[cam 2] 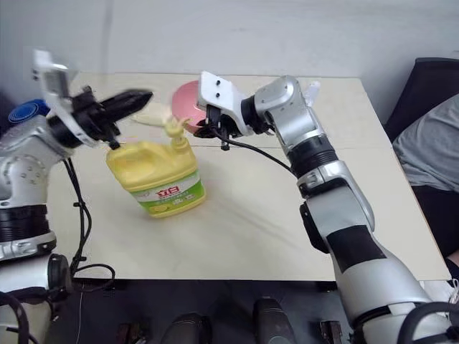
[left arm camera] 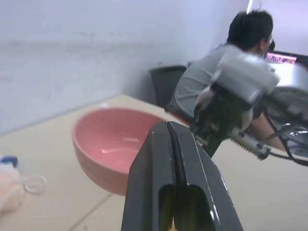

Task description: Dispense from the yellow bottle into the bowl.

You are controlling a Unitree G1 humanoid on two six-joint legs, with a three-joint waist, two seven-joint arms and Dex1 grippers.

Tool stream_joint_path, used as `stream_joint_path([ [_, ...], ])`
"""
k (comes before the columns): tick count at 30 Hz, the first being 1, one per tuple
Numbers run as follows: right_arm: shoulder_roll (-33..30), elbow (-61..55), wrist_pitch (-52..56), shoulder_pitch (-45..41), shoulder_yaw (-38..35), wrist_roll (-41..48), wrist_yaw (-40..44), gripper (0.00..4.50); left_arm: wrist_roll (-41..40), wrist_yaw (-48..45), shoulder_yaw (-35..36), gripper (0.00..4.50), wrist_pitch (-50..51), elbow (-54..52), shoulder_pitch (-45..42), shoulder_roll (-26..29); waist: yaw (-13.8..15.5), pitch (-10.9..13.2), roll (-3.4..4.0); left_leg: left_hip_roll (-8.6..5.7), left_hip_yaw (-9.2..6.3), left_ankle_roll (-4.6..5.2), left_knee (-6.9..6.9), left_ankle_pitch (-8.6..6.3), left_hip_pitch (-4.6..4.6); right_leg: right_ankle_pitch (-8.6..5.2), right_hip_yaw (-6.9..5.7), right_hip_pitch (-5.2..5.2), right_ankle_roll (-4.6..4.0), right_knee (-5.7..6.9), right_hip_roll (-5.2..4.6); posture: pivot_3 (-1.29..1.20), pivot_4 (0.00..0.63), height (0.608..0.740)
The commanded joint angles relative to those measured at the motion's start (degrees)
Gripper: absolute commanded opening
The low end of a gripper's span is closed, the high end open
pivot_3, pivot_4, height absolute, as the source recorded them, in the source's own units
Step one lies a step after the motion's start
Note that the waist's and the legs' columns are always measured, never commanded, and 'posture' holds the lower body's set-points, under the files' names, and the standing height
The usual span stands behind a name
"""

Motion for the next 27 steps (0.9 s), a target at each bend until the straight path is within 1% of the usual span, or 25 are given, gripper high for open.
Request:
stream_joint_path([
  [1,-4.04,-1.97,-1.11,1.17,-2.6,0.43,-0.53,0.0,-4.36,-6.85,2.36,0.02,2.3,-5.93,4.65,5.25,-0.7,0.0,0.0,-0.06,-0.01,0.01,-0.02,0.0,-0.06,0.0,-0.11,-0.12,0.0,0.1,-0.09,0.0,0.15,0.74],
  [4,-8.71,-5.11,0.26,5.46,-2.87,0.48,0.67,0.0,-7.66,-10.92,2.18,0.02,6.23,-13.25,12.24,9.43,-1.21,0.05,0.01,-0.15,-0.22,0.07,-0.08,-0.03,-0.03,0.0,-0.57,-0.12,0.0,0.37,-0.32,0.0,0.15,0.74],
  [6,-11.71,-7.46,0.93,9.18,-3.33,0.46,0.92,0.0,-9.8,-11.52,2.13,0.02,8.09,-18.56,17.04,10.44,-1.12,0.1,0.02,-0.15,-0.27,0.11,-0.13,-0.06,-0.06,0.0,-0.61,-0.1,0.0,0.31,-0.34,0.0,0.15,0.74],
  [8,-14.51,-9.92,1.14,13.71,-3.9,0.59,0.73,0.0,-11.21,-11.22,1.71,0.02,8.8,-24.23,22.23,10.19,-0.87,0.23,0.01,-0.16,-0.29,0.12,-0.08,-0.06,-0.08,0.0,-0.6,-0.06,0.0,0.23,-0.36,0.0,0.15,0.74],
  [11,-19.46,-16.96,-2.2,26.59,-5.25,1.72,0.86,0.0,-6.53,-10.59,-1.25,0.02,3.88,-31.12,33.84,7.6,-0.29,0.26,0.05,-0.13,-0.26,0.16,-0.06,-0.03,0.0,0.0,-0.56,0.21,0.0,-0.16,-0.35,0.0,0.15,0.74],
  [12,-20.25,-18.79,-3.13,29.24,-5.53,2.07,0.74,0.0,-5.48,-10.43,-1.88,0.02,2.76,-32.0,36.09,7.28,0.08,0.3,0.04,-0.13,-0.26,0.17,-0.07,-0.02,0.04,0.0,-0.55,0.3,0.0,-0.27,-0.35,0.0,0.15,0.74],
  [14,-21.0,-21.56,-5.01,33.62,-6.27,2.56,-0.18,0.0,-2.32,-9.65,-3.4,0.02,-0.59,-32.64,39.13,6.46,0.54,0.57,0.0,-0.15,-0.18,0.22,0.01,0.08,0.02,0.0,-0.52,0.32,0.0,-0.29,-0.33,0.0,0.15,0.74],
  [16,-21.52,-23.7,-7.41,39.98,-7.38,3.92,-0.48,0.0,4.52,-9.21,-6.43,0.02,-7.99,-31.79,42.76,5.19,0.7,0.6,0.01,-0.2,-0.04,0.17,0.03,0.25,0.17,0.02,-0.38,0.3,0.01,-0.29,-0.33,0.0,0.15,0.74],
  [17,-21.83,-24.23,-8.24,42.82,-7.79,4.37,-0.66,0.0,6.57,-8.4,-7.1,0.02,-10.87,-30.62,43.94,3.76,0.83,0.59,0.02,-0.21,-0.01,0.14,-0.02,0.34,0.23,0.05,-0.37,0.31,-0.03,-0.27,-0.32,0.0,0.15,0.74],
  [19,-21.85,-24.72,-8.83,45.9,-9.04,5.4,-1.81,0.0,7.97,-6.96,-7.2,0.02,-13.74,-28.51,44.91,1.46,1.33,0.58,0.04,-0.2,0.0,0.12,-0.06,0.36,0.37,0.06,-0.34,0.38,-0.05,-0.24,-0.26,0.0,0.15,0.74],
  [20,-21.81,-25.49,-7.28,47.42,-10.24,6.74,-2.11,0.3,9.12,-5.67,-7.05,0.0,-15.56,-27.17,45.04,0.06,1.56,0.59,0.03,-0.18,0.0,0.12,-0.07,0.36,0.39,0.06,-0.36,0.42,-0.05,-0.27,-0.25,0.0,0.15,0.74],
  [23,-22.34,-27.08,-9.42,50.68,-13.04,10.08,-1.14,1.21,11.66,-4.8,-7.82,0.59,-19.27,-23.91,45.97,-1.93,2.32,0.59,0.03,-0.18,0.05,0.14,-0.05,0.35,0.4,0.08,-0.33,0.43,-0.04,-0.27,-0.27,0.0,0.15,0.74],
  [27,-22.18,-32.53,-14.57,56.35,-18.48,16.78,0.32,2.64,17.58,-3.97,-7.49,1.81,-28.56,-18.53,47.72,-2.54,2.77,0.58,0.03,-0.18,0.05,0.17,-0.08,0.33,0.38,0.08,-0.37,0.43,-0.03,-0.35,-0.29,0.0,0.15,0.74],
])
